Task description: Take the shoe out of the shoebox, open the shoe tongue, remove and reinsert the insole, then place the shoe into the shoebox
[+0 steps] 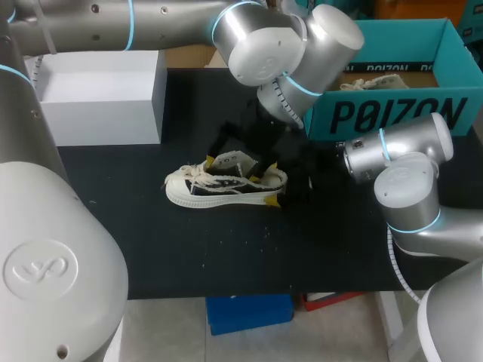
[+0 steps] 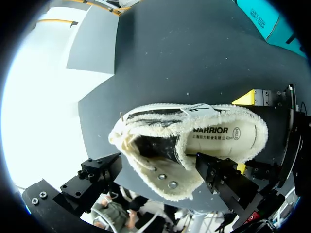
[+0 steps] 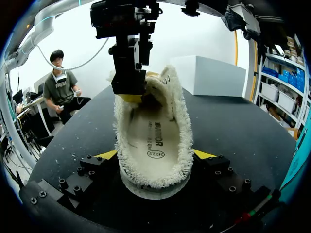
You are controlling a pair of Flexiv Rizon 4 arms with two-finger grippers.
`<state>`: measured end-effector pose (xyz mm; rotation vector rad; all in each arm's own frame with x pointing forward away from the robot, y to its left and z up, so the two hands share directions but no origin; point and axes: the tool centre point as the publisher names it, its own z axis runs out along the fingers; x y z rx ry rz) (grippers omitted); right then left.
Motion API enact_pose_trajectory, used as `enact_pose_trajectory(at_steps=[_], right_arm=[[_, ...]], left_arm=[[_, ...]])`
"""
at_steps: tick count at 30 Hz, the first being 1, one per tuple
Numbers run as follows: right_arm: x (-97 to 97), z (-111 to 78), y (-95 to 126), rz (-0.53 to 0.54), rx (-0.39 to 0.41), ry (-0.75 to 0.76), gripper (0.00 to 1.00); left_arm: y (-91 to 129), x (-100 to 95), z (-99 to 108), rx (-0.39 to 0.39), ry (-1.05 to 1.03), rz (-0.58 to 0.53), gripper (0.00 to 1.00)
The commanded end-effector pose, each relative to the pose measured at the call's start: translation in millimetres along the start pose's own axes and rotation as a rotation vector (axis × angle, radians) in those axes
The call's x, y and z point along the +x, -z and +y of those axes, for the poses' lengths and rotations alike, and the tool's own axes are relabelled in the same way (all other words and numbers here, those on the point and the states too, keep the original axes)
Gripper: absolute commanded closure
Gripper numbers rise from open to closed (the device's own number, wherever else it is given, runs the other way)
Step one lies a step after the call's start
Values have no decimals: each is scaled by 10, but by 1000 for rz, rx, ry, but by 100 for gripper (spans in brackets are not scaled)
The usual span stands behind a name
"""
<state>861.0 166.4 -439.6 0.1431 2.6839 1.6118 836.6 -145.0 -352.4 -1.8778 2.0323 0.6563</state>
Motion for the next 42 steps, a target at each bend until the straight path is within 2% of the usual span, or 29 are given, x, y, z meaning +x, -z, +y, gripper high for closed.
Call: enact_pose_trajectory(at_steps=[1,2,4,6,11,17,19,21,27,33,42], right_arm=[[-10,-19,-21,-1,0,-1,100],[-10,-19,-21,-1,0,-1,100],[-10,-19,-21,-1,0,-1,100],[-10,-19,-21,-1,0,-1,100],[-10,-19,-21,-1,0,-1,100],[-10,-19,-21,-1,0,-1,100],[-10,-19,-21,-1,0,-1,100],[-10,-19,-21,-1,0,-1,100],[-10,-19,-21,-1,0,-1,100],[-10,-19,-21,-1,0,-1,100],[-10,-19,-21,-1,0,-1,100]], left_arm=[[-35,44,-3,-10,6,-52,0],[-47,37,0,-14,10,-57,1],[-77,21,6,-18,14,-62,25],[-92,8,5,-20,15,-64,55],[-94,3,-2,-17,16,-74,76],[-83,-2,-17,-13,18,-72,78],[-82,-4,-24,-13,20,-71,85],[-83,-8,-29,-13,22,-69,100],[-71,-27,-29,-8,26,-66,100],[36,-65,-42,28,33,-54,100],[211,-230,-32,90,69,-31,100]])
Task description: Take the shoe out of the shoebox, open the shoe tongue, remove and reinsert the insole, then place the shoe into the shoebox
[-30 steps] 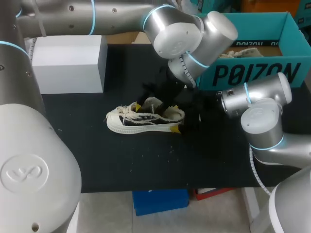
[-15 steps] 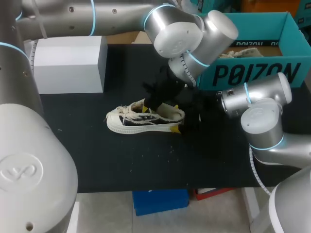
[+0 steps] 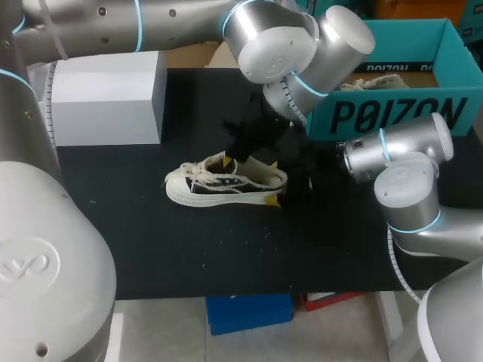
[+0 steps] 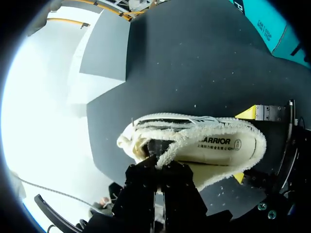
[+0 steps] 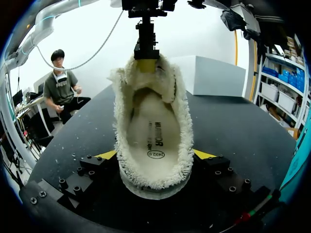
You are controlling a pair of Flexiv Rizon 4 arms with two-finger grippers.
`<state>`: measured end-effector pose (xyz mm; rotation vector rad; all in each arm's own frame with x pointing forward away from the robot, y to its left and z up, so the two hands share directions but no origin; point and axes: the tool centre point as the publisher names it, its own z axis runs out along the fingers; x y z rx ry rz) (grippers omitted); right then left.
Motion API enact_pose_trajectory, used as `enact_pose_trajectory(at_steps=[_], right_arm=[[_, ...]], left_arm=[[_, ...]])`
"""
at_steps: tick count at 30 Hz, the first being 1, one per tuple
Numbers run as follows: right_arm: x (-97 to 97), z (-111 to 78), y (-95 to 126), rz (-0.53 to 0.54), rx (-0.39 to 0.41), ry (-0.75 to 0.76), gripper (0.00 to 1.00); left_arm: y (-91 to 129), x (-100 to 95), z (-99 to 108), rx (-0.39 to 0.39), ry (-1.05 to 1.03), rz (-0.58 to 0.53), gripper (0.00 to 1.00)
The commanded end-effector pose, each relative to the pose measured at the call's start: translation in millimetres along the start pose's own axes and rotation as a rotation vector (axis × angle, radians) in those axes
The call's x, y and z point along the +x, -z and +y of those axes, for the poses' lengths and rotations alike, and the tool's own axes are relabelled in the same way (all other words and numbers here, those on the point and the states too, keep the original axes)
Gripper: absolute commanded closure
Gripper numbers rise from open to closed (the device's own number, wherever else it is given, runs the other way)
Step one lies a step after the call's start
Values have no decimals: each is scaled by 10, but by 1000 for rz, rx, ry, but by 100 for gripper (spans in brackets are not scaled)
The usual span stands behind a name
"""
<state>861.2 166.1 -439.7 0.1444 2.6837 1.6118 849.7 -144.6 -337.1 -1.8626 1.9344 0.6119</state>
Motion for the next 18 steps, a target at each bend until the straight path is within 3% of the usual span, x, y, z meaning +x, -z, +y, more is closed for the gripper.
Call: enact_pose_trajectory(at_steps=[1,18], right_arm=[[-8,-17,-24,0,0,0,100],[-8,-17,-24,0,0,0,100]], left_arm=[[77,-172,70,39,19,19,100],[-116,-618,282,52,119,-4,100]])
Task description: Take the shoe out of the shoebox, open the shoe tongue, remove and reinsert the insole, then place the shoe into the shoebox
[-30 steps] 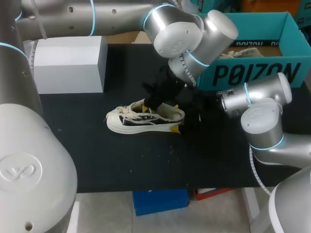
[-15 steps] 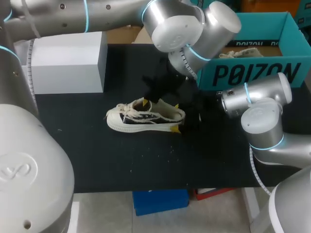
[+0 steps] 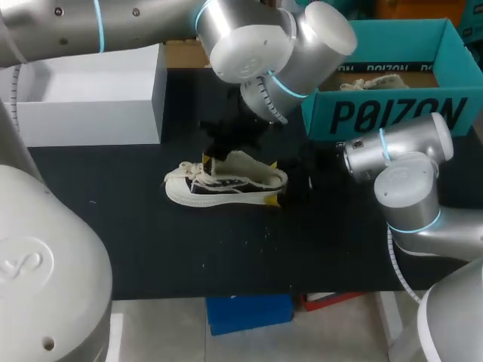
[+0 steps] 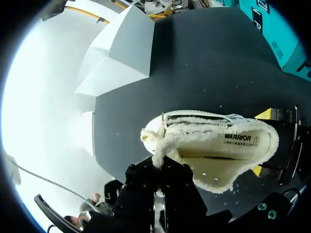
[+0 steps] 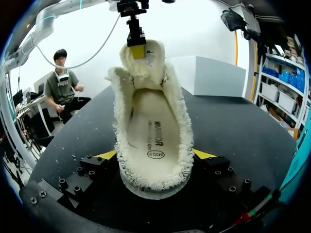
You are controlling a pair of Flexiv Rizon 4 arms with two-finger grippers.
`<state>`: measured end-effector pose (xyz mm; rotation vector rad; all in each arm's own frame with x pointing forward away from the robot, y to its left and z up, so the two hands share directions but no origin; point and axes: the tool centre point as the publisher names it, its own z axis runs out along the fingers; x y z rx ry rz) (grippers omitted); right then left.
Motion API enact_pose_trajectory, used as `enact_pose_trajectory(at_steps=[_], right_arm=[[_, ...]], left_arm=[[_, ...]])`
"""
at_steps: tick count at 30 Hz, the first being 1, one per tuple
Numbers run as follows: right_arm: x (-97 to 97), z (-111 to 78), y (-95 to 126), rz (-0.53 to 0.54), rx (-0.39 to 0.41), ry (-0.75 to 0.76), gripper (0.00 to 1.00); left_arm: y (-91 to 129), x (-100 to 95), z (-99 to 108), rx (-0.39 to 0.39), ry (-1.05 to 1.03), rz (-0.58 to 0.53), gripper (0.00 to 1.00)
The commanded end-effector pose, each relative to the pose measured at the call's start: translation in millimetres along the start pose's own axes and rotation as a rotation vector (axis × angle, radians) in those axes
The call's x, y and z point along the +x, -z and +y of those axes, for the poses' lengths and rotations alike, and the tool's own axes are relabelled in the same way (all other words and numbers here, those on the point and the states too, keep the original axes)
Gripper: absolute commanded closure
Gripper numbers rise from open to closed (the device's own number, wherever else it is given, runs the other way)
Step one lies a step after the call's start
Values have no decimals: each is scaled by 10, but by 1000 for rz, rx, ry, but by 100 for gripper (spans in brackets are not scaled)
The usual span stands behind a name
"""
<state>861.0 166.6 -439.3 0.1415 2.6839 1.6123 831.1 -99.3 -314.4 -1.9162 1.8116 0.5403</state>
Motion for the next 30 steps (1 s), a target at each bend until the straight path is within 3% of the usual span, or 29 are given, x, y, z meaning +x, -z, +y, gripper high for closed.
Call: enact_pose_trajectory(at_steps=[1,4,5,6,16,30], right_arm=[[-11,-23,-22,-2,1,-2,100],[-11,-23,-22,-2,1,-2,100],[-11,-23,-22,-2,1,-2,100],[-11,-23,-22,-2,1,-2,100],[-11,-23,-22,-2,1,-2,100],[-11,-23,-22,-2,1,-2,100]], left_arm=[[-64,-157,74,3,18,6,100],[-110,-224,102,0,32,-2,100],[-122,-243,110,-3,42,-8,56],[-134,-264,116,-3,42,-8,0],[-209,-478,139,-7,99,-17,0],[-337,-620,200,-26,137,-30,0]])
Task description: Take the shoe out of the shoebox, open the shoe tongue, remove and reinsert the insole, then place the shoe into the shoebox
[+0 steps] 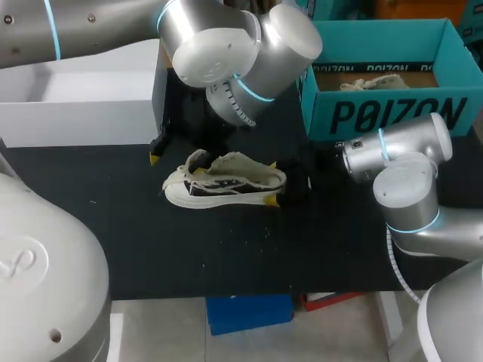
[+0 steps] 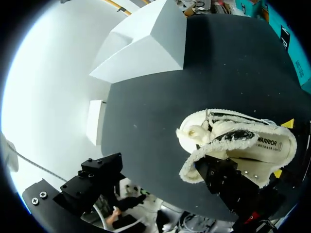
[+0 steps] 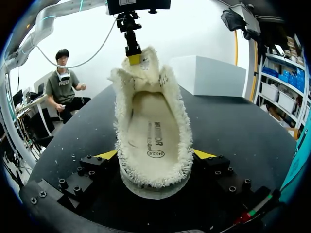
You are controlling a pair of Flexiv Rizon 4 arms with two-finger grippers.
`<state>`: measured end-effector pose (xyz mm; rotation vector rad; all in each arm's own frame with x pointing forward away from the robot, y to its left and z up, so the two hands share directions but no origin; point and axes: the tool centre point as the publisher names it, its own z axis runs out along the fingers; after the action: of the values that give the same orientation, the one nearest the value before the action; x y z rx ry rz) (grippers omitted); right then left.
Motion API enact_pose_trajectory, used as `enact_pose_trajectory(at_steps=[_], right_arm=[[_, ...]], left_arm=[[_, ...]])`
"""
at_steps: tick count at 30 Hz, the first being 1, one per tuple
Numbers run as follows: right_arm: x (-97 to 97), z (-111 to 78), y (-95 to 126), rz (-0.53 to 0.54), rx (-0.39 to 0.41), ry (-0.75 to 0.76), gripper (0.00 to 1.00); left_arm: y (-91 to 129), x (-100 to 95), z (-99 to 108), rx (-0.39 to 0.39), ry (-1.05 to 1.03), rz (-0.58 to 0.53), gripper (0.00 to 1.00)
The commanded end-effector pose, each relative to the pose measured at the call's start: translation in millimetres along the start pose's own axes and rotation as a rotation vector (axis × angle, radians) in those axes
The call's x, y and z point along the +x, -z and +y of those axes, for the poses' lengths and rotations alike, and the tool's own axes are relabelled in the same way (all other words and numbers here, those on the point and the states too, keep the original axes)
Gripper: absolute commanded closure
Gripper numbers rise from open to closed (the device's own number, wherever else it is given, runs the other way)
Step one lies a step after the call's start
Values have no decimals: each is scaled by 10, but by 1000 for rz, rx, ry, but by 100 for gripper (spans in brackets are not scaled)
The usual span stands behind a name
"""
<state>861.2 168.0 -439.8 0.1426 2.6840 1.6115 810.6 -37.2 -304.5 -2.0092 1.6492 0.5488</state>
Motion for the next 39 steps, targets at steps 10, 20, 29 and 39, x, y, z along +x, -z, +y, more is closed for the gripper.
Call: enact_pose_trajectory(at_steps=[10,20,29,39], right_arm=[[-9,-26,-7,-1,0,-1,100],[-9,-26,-7,-1,0,-1,100],[-9,-26,-7,-1,0,-1,100],[-9,-26,-7,-1,0,-1,100]], left_arm=[[-294,-138,31,-47,37,-7,0],[-538,-133,-6,-97,57,-5,0],[-587,-154,39,-114,53,22,0],[3,-266,65,147,-199,264,0]])
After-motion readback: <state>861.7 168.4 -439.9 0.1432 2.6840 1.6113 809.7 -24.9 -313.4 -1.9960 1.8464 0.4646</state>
